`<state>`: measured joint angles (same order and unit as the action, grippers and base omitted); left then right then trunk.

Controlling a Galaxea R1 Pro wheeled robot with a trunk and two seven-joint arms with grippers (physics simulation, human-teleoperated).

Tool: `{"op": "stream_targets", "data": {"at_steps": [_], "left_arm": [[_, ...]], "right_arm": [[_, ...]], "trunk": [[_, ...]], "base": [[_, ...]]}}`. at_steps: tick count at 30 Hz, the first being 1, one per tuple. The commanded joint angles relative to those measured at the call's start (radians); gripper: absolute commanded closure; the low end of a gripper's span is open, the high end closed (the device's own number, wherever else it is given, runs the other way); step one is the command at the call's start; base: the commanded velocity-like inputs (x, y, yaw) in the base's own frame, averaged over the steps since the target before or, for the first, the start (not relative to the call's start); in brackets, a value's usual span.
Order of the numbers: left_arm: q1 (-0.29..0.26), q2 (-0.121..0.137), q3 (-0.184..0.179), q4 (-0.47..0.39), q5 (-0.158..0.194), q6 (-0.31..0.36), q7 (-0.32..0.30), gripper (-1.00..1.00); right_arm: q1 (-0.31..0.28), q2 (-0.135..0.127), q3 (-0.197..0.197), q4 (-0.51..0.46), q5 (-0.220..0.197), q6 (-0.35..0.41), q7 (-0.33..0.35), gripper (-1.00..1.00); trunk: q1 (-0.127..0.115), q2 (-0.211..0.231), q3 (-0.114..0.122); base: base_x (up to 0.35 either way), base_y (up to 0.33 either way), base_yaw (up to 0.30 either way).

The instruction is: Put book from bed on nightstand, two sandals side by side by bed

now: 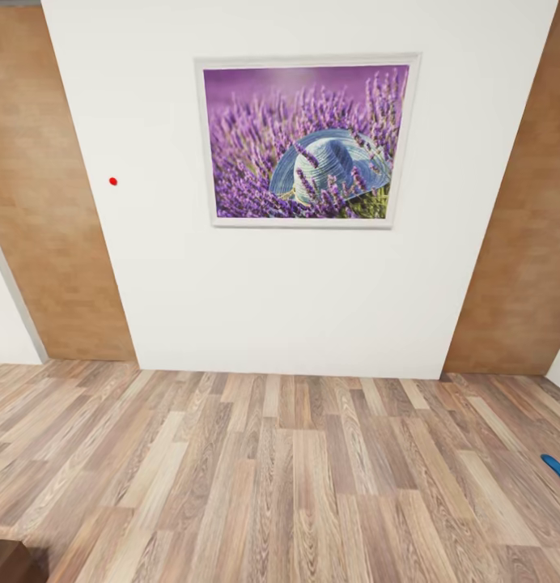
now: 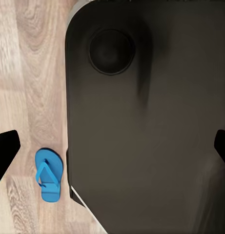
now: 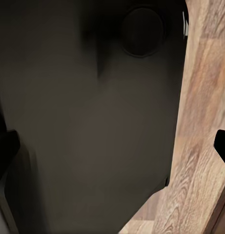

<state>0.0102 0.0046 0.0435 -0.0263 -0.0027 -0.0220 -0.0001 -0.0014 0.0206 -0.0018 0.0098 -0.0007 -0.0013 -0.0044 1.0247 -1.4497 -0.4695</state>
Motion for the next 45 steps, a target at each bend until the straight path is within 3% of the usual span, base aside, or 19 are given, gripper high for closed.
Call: {"op": "stream_targets", "data": {"at_steps": [1,12,45], "left_arm": [[0.0,0.0,0.004,-0.001,0.0,-0.003,0.0,-1.0],[0.0,0.0,0.004,-0.002,0.0,-0.014,0.0,-1.0],[0.0,0.0,0.004,-0.002,0.0,-0.016,0.0,-1.0]], "right_arm": [[0.0,-0.001,0.0,0.0,-0.001,0.0,-0.001,-1.0],[0.0,-0.005,-0.002,-0.002,-0.002,0.0,-0.002,-1.0],[0.0,-0.004,-0.005,-0.002,-0.002,0.0,-0.002,-1.0]], "trunk": [[0.0,0.0,-0.001],[0.0,0.0,-0.003],[0.0,0.0,-0.016]], "base": [[0.108,0.0,0.006],[0.036,0.0,0.126],[0.001,0.0,0.226]]}}
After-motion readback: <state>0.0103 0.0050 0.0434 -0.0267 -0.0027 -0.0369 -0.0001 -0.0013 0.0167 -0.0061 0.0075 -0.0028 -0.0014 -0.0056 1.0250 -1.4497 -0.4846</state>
